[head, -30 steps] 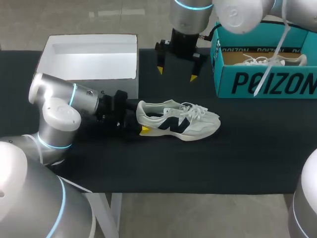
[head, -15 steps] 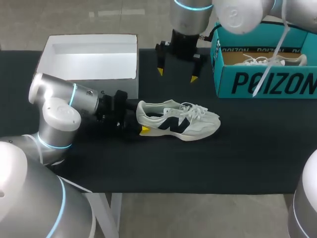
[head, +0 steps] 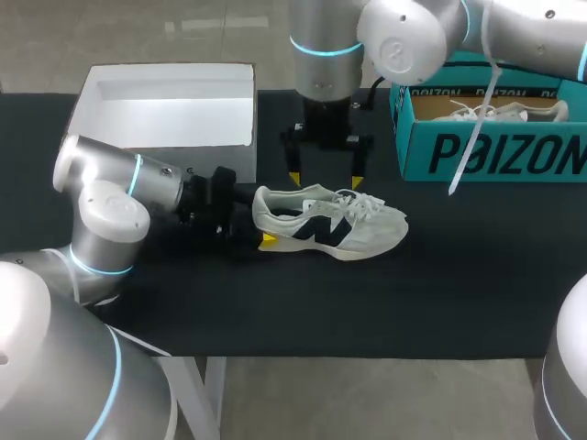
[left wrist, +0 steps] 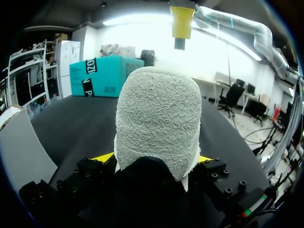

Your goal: Take the shoe out of the shoebox, open the shoe tongue, remove and reinsert the insole, then place the shoe into the shoebox

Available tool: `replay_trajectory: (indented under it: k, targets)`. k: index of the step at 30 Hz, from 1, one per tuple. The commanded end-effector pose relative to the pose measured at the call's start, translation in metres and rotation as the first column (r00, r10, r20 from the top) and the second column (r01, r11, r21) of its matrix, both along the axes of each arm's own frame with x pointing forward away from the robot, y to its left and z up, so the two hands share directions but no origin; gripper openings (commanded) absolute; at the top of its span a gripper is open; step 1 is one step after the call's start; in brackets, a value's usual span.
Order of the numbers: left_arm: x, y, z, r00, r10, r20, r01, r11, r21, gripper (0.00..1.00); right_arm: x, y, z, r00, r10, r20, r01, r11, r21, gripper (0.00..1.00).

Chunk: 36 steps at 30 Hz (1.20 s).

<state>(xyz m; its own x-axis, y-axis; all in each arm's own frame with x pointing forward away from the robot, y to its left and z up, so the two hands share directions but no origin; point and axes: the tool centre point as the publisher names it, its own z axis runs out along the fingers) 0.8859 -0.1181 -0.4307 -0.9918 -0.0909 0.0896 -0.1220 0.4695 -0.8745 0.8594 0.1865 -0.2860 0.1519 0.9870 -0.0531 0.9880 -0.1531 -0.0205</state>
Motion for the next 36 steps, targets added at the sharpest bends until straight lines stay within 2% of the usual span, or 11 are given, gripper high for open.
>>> replay_trajectory:
  k: [1, 7, 10, 12, 26, 36]
  targets:
    - [0.0, 0.001, 0.0, 1.0, -0.002, 0.0, 0.002, 1.0, -0.001, 0.0, 0.009, 0.014, -0.016, 0.998, -0.01, -0.055, 0.001, 0.986, -0.166, 1.0]
    - [0.0, 0.001, 0.0, 1.0, -0.002, 0.0, 0.002, 1.0, -0.001, 0.0, 0.01, 0.011, -0.039, 0.997, -0.035, -0.066, 0.021, 0.977, -0.211, 1.0]
    - [0.0, 0.001, 0.0, 1.0, -0.002, 0.0, 0.002, 1.0, -0.001, 0.0, 0.01, 0.005, -0.048, 0.997, -0.047, -0.062, 0.036, 0.984, -0.173, 1.0]
    - [0.0, 0.001, 0.0, 1.0, -0.002, 0.0, 0.002, 1.0, -0.001, 0.0, 0.01, 0.003, -0.051, 0.996, -0.039, -0.078, 0.02, 0.974, -0.226, 1.0]
    - [0.0, 0.001, 0.0, 1.0, -0.002, 0.0, 0.002, 1.0, -0.001, 0.0, 0.015, 0.009, -0.052, 0.998, -0.018, -0.063, 0.002, 0.972, -0.235, 1.0]
    - [0.0, 0.001, 0.0, 1.0, -0.002, 0.0, 0.002, 1.0, -0.001, 0.0, 0.013, 0.013, -0.074, 0.997, -0.01, -0.079, -0.01, 0.968, -0.251, 1.0]
